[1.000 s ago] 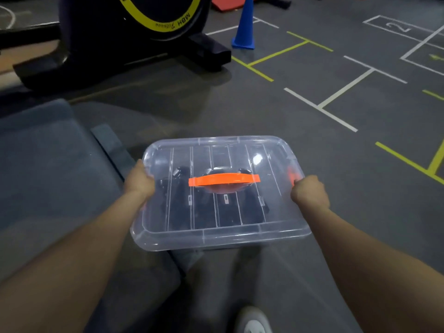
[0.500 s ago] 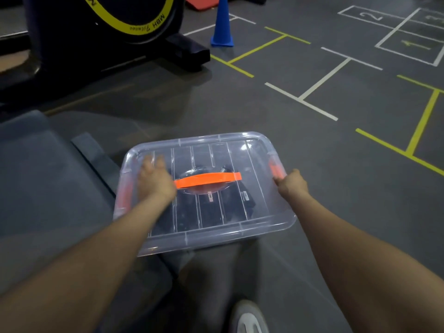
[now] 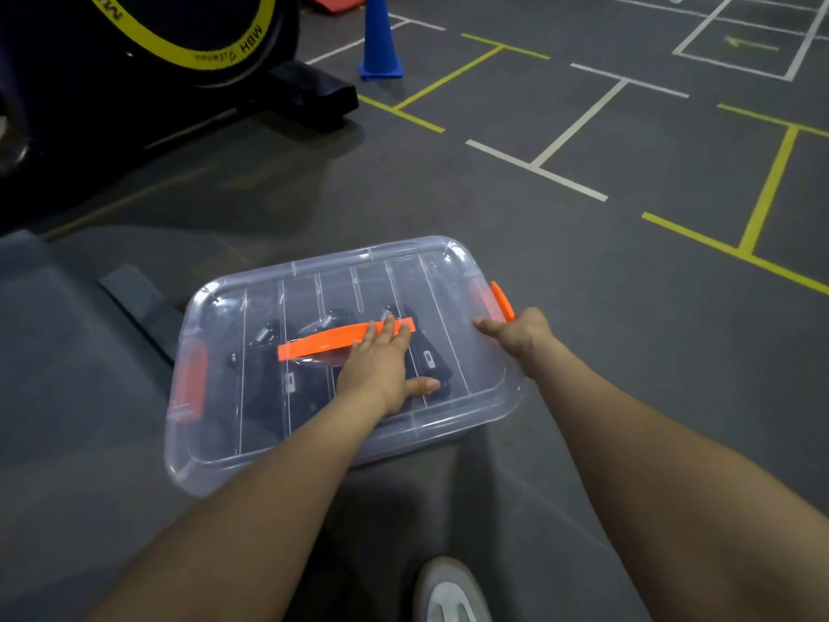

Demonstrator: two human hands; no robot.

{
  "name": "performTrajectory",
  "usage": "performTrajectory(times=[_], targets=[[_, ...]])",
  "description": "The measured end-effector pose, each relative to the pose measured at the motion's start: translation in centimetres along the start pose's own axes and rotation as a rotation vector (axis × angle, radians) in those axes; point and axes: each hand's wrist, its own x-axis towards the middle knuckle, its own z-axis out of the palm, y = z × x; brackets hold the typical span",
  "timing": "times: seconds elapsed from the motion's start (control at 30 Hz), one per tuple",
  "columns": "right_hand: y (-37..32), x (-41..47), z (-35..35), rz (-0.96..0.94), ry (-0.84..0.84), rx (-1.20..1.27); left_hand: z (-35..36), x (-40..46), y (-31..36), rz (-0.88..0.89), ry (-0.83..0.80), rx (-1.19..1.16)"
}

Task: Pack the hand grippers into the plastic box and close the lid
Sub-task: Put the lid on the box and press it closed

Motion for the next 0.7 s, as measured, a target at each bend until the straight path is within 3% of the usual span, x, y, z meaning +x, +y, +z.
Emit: performTrajectory(times=[0.2, 0.5, 0.6, 0.7], targets=[[0.2, -0.1, 0.9, -0.137, 0.143, -0.111, -0.2, 0.0, 0.2, 0.007, 0.01, 0.043], [-1.0, -2.4, 1.4, -0.228, 0.25, -0.56, -0.1, -0.4, -0.3, 0.028, 0.019, -0.006], [-2.7, -4.1, 3.9, -0.466, 0.285, -0.738, -0.7, -1.1, -2.0, 0.046, 0.146, -0.004], [-4.5, -6.7, 9.0, -0.643, 0.07, -0.745, -1.7, -2.9, -5.5, -0.035, 0.363, -0.028]])
